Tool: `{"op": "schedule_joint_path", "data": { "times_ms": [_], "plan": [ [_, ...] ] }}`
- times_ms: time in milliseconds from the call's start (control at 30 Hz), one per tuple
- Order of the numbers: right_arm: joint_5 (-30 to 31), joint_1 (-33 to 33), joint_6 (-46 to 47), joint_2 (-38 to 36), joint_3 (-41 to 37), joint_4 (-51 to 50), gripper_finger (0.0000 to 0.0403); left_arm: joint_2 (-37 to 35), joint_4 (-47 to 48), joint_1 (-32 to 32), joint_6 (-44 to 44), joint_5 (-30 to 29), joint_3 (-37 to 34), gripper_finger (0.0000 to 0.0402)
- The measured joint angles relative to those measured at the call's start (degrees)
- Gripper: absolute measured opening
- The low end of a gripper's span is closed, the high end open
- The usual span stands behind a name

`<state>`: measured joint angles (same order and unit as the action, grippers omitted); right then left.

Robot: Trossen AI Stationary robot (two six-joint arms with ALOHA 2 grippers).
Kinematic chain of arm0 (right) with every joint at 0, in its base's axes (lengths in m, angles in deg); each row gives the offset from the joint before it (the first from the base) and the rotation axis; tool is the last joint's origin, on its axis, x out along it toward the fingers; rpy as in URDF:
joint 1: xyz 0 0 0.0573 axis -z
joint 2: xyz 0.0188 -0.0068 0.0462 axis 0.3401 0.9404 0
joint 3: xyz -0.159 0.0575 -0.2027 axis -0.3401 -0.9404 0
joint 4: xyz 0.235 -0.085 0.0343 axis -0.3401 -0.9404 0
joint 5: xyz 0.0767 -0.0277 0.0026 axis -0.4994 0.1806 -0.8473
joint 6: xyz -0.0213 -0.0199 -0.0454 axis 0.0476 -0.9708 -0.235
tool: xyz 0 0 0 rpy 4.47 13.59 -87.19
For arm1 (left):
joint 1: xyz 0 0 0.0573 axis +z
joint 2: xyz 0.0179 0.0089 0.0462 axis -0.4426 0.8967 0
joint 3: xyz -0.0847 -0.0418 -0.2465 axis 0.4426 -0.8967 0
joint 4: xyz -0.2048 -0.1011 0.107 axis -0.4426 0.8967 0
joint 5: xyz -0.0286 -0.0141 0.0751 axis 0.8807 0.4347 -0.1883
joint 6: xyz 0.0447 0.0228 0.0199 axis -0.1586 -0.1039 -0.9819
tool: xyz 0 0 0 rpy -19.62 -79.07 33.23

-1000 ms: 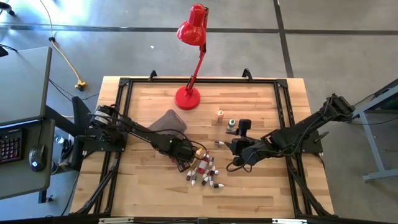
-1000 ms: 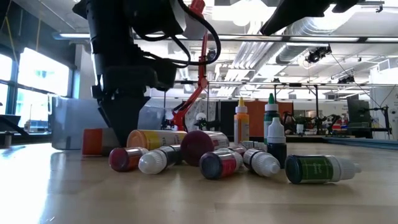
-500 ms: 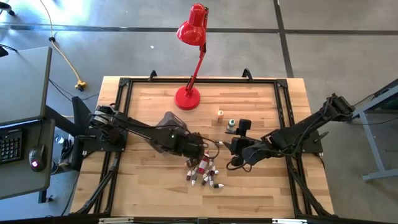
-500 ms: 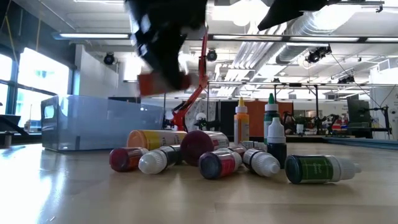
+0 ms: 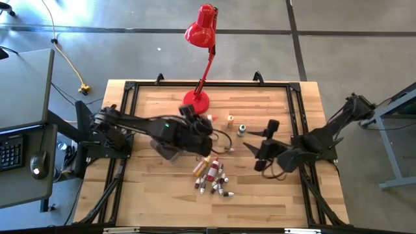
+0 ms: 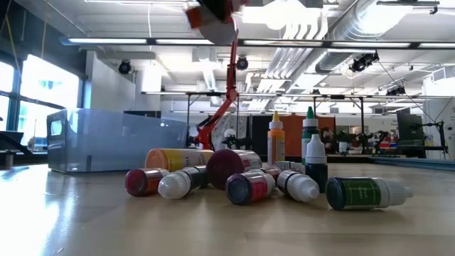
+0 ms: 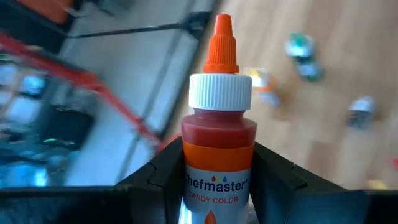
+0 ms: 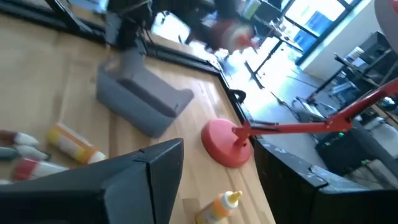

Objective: Pick & Place food coloring
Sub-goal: Move the large orange food coloring bottle to the center of the table

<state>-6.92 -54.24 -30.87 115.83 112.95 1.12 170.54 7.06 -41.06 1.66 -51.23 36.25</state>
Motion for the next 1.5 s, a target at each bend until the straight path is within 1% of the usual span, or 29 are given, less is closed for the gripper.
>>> {"op": "schedule_joint_path", "data": {
  "times_ms": [67, 133, 233, 300, 367, 433, 500, 567, 633, 667, 733, 767, 833, 867, 900, 967, 1033, 1100, 1233, 1333, 1400, 1500],
  "plan": [
    [-0.11, -1.13, 1.02, -1.97, 0.00, -1.53, 0.0192, -1.73, 0.26, 0.41, -1.17, -2.22, 2.06, 0.0138],
    [-0.12, -2.03, 3.76, -3.82, -0.09, -4.18, 0.0192, -4.31, 2.67, 0.63, -1.83, -2.21, 2.61, 0.0138],
    [0.87, -3.31, 8.09, -6.88, -3.17, -5.76, 0.0192, -8.48, 1.84, 1.34, -2.60, -1.95, 1.90, 0.0138],
    [2.86, -3.69, 9.29, -8.58, -7.49, -2.20, 0.0192, -11.08, -0.10, 1.64, -2.36, -0.63, -0.01, 0.0138],
    [5.60, -3.50, 8.56, -9.85, -12.90, 4.66, 0.0192, -13.02, -4.00, 2.77, -2.56, 1.70, -3.20, 0.0138],
    [6.86, -2.84, 4.80, -10.84, -18.32, 15.63, 0.0192, -14.19, -11.75, 3.13, -4.81, 6.04, -7.96, 0.0138],
    [6.01, -1.76, -0.39, -11.17, -23.45, 29.53, 0.0192, -14.47, -22.24, 4.05, -9.55, 11.66, -13.82, 0.0138],
    [3.05, -0.79, -6.91, -11.06, -27.66, 42.98, 0.0192, -14.32, -33.21, 4.51, -14.22, 20.03, -19.48, 0.0138],
    [0.15, 0.05, -12.45, -11.01, -31.11, 55.01, 0.0192, -14.14, -44.20, 5.14, -16.46, 28.71, -24.85, 0.0138],
    [-0.98, 0.43, -14.12, -11.02, -32.60, 60.33, 0.0192, -13.64, -51.16, 5.18, -17.22, 32.36, -27.54, 0.0138],
    [-3.82, 1.15, -15.62, -11.03, -35.32, 68.56, 0.0192, -12.57, -63.32, 5.40, -18.82, 37.16, -32.66, 0.0138],
    [-6.49, 1.65, -16.06, -11.03, -36.24, 71.03, 0.0192, -11.76, -68.86, 5.40, -19.83, 39.21, -34.94, 0.0138],
    [-12.71, 2.68, -16.33, -11.03, -37.43, 73.23, 0.0192, -10.06, -80.29, 5.44, -21.57, 44.96, -38.02, 0.0138],
    [-14.92, 3.18, -16.06, -11.03, -37.61, 73.20, 0.0192, -9.44, -84.53, 5.54, -21.67, 47.43, -39.05, 0.0138],
    [-16.43, 3.78, -15.39, -11.01, -37.62, 73.09, 0.0192, -8.70, -88.23, 5.86, -21.56, 49.12, -39.54, 0.0138],
    [-16.81, 4.93, -15.03, -10.99, -37.62, 72.72, 0.0192, -6.61, -92.60, 6.16, -20.71, 49.92, -39.56, 0.0138],
    [-17.42, 6.25, -15.79, -10.78, -37.62, 72.81, 0.0192, -4.86, -94.20, 6.34, -18.82, 49.95, -39.80, 0.0138],
    [-19.54, 7.81, -15.68, -10.35, -37.57, 72.77, 0.0193, -3.07, -96.72, 6.99, -17.55, 49.98, -39.74, 0.0138],
    [-26.70, 11.10, -13.30, -8.86, -37.40, 72.67, 0.0193, -1.03, -97.68, 8.17, -15.18, 48.02, -39.72, 0.0138],
    [-31.95, 13.48, -10.32, -7.78, -37.40, 72.76, 0.0193, 0.00, -98.39, 9.35, -14.17, 47.84, -39.74, 0.0138],
    [-33.48, 14.92, -9.11, -7.20, -37.40, 73.13, 0.0193, 0.04, -98.89, 10.18, -13.96, 49.14, -39.74, 0.0138],
    [-33.71, 17.06, -8.92, -6.77, -37.38, 73.42, 0.0193, 0.04, -99.50, 11.09, -13.73, 50.59, -39.72, 0.0138]
  ]
}}
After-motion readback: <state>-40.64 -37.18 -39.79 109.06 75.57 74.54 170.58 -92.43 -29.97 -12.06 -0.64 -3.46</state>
